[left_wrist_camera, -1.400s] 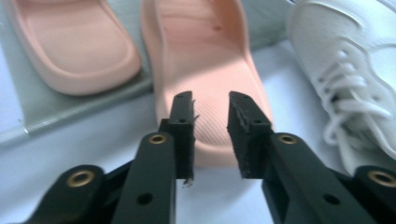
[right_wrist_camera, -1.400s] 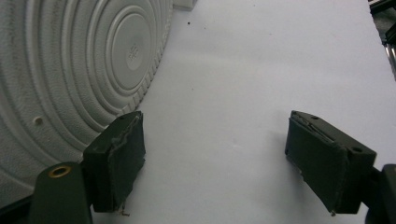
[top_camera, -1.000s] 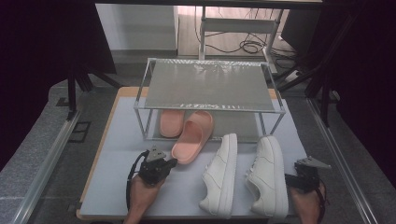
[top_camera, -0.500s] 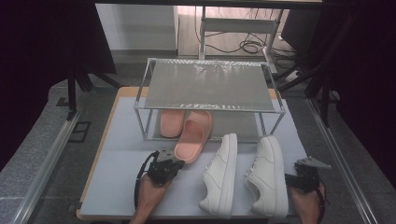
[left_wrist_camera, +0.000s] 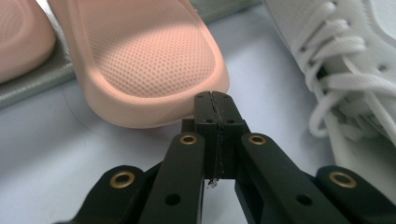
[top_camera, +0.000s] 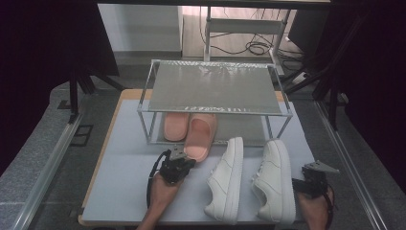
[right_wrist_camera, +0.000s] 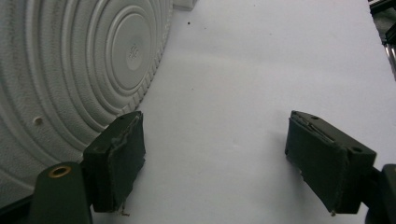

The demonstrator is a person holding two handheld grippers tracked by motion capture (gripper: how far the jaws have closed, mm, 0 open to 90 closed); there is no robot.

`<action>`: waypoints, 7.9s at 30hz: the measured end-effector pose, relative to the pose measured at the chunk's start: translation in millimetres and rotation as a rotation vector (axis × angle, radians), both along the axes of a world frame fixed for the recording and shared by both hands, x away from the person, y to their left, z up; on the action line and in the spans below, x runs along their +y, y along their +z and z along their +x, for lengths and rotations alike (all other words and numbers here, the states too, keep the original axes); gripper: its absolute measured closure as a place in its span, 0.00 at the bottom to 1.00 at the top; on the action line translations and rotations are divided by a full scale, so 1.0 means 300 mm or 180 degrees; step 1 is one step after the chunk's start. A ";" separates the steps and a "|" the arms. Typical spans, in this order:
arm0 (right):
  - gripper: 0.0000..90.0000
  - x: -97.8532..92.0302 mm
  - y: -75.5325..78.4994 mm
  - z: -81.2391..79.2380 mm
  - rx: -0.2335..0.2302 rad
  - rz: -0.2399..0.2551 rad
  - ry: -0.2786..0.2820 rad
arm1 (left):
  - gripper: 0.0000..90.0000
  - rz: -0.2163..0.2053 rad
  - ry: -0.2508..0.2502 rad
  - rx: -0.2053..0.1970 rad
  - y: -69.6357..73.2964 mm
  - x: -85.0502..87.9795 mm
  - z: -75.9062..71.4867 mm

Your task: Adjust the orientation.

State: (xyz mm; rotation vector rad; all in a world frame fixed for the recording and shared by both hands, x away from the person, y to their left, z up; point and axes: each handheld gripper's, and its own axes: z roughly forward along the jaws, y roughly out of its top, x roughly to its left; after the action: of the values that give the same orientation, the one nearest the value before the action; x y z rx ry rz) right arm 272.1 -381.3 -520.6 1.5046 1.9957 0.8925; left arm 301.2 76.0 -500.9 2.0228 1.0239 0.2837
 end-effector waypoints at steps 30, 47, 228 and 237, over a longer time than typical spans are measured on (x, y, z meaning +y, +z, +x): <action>0.23 -0.001 0.001 0.000 0.0008 -0.0002 0.0006 | 1.00 0.0156 0.0213 -0.0045 -0.016 -0.090 0.203; 0.23 -0.001 0.001 0.000 0.0008 -0.0002 0.0006 | 1.00 0.0128 0.0323 -0.0016 -0.034 -0.101 0.275; 1.00 -0.045 0.292 -0.096 -0.0061 0.0002 0.0357 | 0.14 0.0565 0.0301 0.0054 -0.077 0.314 -0.106; 1.00 -0.102 0.246 -0.096 0.0029 0.0047 0.0212 | 0.14 0.0565 0.0302 0.0054 -0.077 0.314 -0.106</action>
State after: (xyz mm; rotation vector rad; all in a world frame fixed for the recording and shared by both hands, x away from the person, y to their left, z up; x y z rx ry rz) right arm 243.3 -412.1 -446.7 1.4601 2.0608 0.9307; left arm 269.5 170.3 -524.0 2.1404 1.1418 0.4214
